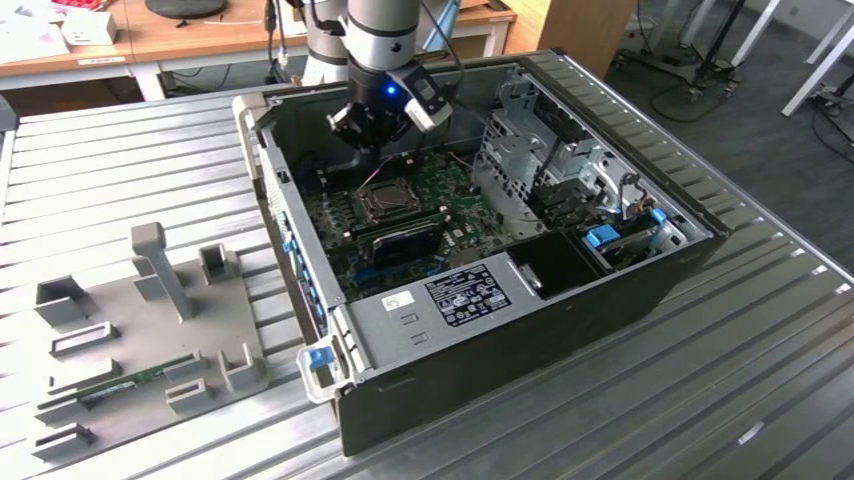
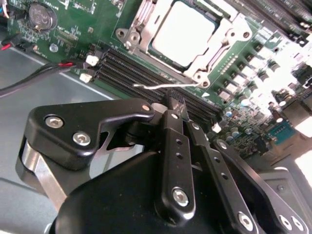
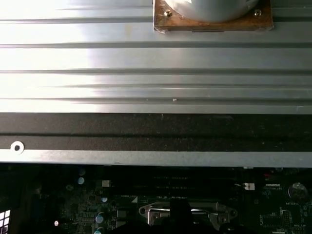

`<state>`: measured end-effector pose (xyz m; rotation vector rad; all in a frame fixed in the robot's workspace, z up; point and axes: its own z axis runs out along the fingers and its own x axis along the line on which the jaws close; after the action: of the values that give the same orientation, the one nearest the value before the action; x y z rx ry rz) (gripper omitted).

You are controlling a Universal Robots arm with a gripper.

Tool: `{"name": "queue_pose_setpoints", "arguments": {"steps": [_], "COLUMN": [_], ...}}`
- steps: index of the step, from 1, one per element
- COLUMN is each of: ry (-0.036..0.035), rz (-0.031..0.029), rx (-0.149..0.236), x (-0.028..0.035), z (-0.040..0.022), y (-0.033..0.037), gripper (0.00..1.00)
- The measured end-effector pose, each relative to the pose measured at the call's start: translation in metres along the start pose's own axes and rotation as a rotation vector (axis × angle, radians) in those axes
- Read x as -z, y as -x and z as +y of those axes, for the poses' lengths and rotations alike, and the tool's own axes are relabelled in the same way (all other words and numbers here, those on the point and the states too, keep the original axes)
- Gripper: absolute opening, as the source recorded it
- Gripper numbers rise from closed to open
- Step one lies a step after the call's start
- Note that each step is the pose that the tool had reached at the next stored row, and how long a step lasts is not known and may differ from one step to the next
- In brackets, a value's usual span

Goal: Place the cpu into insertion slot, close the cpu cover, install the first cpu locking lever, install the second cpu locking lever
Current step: 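Install the first cpu locking lever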

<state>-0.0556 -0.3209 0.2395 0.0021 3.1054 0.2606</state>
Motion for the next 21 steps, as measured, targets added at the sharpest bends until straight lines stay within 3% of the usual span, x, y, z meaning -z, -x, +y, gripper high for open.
{"name": "queue_pose_setpoints", "arguments": {"steps": [3,6,13,21], "ry": [0.0299,0.0425,0.0505,0.0526], "rz": [-0.0001,0.0,0.0,-0.0001], "rx": [-0.001,-0.001,-0.001,-0.001], "x": [0.0001,0.0003,-0.0005,-0.0031], "z": [-0.0007,-0.0014,-0.003,-0.0037], "y": [0.0,0.0,-0.0001,0.001], "gripper": [0.1,0.1,0.1,0.1]}}
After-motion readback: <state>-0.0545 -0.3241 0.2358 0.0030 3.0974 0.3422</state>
